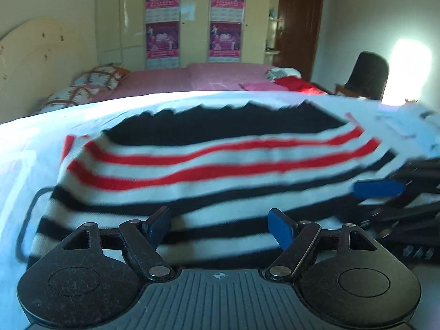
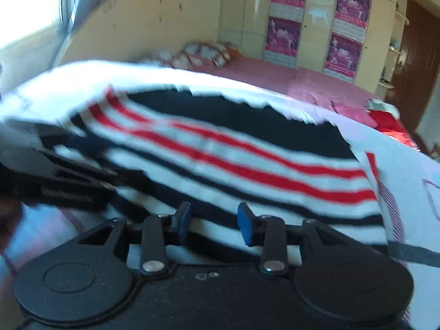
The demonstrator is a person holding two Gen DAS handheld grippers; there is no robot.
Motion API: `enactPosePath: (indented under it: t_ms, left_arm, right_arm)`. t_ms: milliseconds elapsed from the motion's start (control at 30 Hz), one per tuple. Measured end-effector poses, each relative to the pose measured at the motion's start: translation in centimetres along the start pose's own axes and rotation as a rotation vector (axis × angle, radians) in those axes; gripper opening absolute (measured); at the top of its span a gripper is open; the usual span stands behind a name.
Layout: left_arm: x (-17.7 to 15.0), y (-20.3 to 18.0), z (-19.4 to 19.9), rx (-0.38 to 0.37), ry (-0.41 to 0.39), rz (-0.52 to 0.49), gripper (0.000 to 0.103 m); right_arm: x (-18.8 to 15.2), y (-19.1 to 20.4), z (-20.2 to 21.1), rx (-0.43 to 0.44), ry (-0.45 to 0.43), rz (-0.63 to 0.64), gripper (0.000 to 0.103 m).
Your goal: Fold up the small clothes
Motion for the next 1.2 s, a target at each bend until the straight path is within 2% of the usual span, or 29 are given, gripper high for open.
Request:
enactPosePath:
  t_ms: [100, 200, 333, 433, 567, 633, 667, 733, 767, 867, 900, 967, 1100, 1167, 1200]
  left_arm:
    - [-1.1, 2.4, 1.3, 0.038, -0.001, 0.037, 0.077]
    - [-1.8, 5.3, 2.2, 0.075, -0.001, 0.068, 0.077]
    - [-2.4, 6.9, 2.7, 0.071, -0.003, 0.064, 0.077]
    - [-2.3, 6.6, 2.5, 0.088, 0.002, 0.06, 0.077]
    - [-2.3, 6.5, 2.7, 0.096, -0.016, 0.059, 0.077]
    - [-2.9, 6.6, 2.6, 0.091, -0.032, 0.064, 0.077]
    - [-2.9, 6.5, 2.6, 0.096, -0.036, 0.066, 0.078]
    - [-2.7, 6.4, 2.5, 0.105, -0.024, 0.067, 0.079]
    - [-2.5, 6.4, 2.6, 0.109, -0.02, 0.074, 0.079]
    - [-2.2, 6.5, 3.3, 0.136, -0.049, 0.074, 0.079]
    - [-2.6, 6.7, 3.1, 0.126, -0.034, 0.081, 0.079]
    - [-2.9, 6.9, 3.0, 0.109, -0.027, 0.099, 0.079]
    - [-2.4, 7.0, 3.8, 0.113, 0.002, 0.107, 0.08]
    - [-2.4, 7.2, 4.8, 0.113, -0.014, 0.121, 0.08]
    - [-2.7, 7.4, 5.3, 0.108, -0.022, 0.133, 0.08]
  right_arm:
    - [-1.7, -2.3, 1.3, -0.026, 0.015, -0.02, 0.033]
    - [-4.2, -6.1, 3.1, -0.128, 0.03, -0.036, 0.034]
    - [-6.6, -9.9, 4.7, -0.11, 0.033, -0.154, 0.033]
    - [-6.4, -9.6, 4.6, -0.118, 0.035, -0.154, 0.034]
    - [-5.5, -9.3, 5.8, -0.108, -0.049, -0.181, 0.036]
    - [-6.5, -9.5, 4.2, -0.104, 0.013, -0.174, 0.036]
    - [-6.6, -9.6, 3.9, -0.1, -0.013, -0.175, 0.037]
    - [-6.2, -9.6, 3.9, -0.093, -0.01, -0.186, 0.037]
    - [-6.1, -9.7, 4.0, -0.094, -0.014, -0.194, 0.034]
    - [-4.8, -9.5, 5.1, -0.088, -0.085, -0.205, 0.037]
    - [-4.7, -9.4, 4.9, -0.093, -0.079, -0.198, 0.038]
    - [-5.4, -9.3, 3.0, -0.089, 0.011, -0.197, 0.039]
    - [-4.8, -9.3, 3.4, -0.102, -0.015, -0.238, 0.038]
    - [-4.5, -9.3, 4.2, -0.096, -0.04, -0.276, 0.038]
    - [-4.6, -9.2, 4.1, -0.092, -0.024, -0.279, 0.038]
Point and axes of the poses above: each gripper's, at about its wrist camera, not at the fingertips, and z roughly against the way its jaws point, y to its left, x to its top, the point moved 8 cm from there along -z, roughly the way its jaws point, and after that the axes turned 1 degree about -z, right-handed, at the moved point
